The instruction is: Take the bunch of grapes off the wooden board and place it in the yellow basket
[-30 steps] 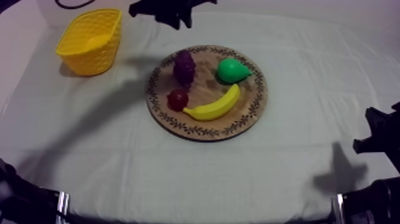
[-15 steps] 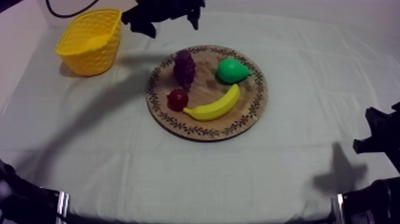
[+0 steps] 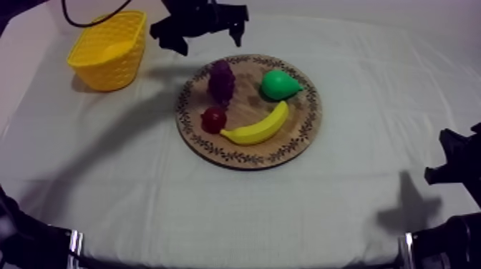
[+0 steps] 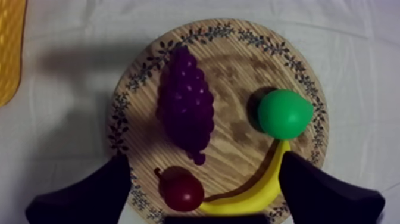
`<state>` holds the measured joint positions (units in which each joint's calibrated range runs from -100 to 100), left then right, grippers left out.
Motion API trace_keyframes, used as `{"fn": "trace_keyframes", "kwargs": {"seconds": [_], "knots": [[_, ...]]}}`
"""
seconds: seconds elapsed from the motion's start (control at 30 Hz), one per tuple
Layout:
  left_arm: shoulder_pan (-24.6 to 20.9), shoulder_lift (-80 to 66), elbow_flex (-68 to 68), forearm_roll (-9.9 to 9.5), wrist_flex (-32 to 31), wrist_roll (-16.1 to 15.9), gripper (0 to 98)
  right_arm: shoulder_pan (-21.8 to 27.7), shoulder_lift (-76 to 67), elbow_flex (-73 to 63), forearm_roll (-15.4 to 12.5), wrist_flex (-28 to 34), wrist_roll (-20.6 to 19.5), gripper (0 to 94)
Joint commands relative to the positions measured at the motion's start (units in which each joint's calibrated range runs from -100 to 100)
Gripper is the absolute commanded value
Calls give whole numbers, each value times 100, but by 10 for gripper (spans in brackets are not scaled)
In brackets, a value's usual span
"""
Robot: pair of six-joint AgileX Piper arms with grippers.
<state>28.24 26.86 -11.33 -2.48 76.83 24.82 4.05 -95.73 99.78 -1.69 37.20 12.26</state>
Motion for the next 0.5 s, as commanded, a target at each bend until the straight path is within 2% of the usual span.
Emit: {"fn": "trace_keyframes", "kwargs": {"seconds": [0.0, 0.47], "knots": [[-3, 143, -11, 10, -25, -5, 946, 1, -2, -1, 1, -2, 2, 5], [-48, 1240, -323, 148, -454, -64, 931, 1, -2, -1, 1, -2, 2, 5]]}}
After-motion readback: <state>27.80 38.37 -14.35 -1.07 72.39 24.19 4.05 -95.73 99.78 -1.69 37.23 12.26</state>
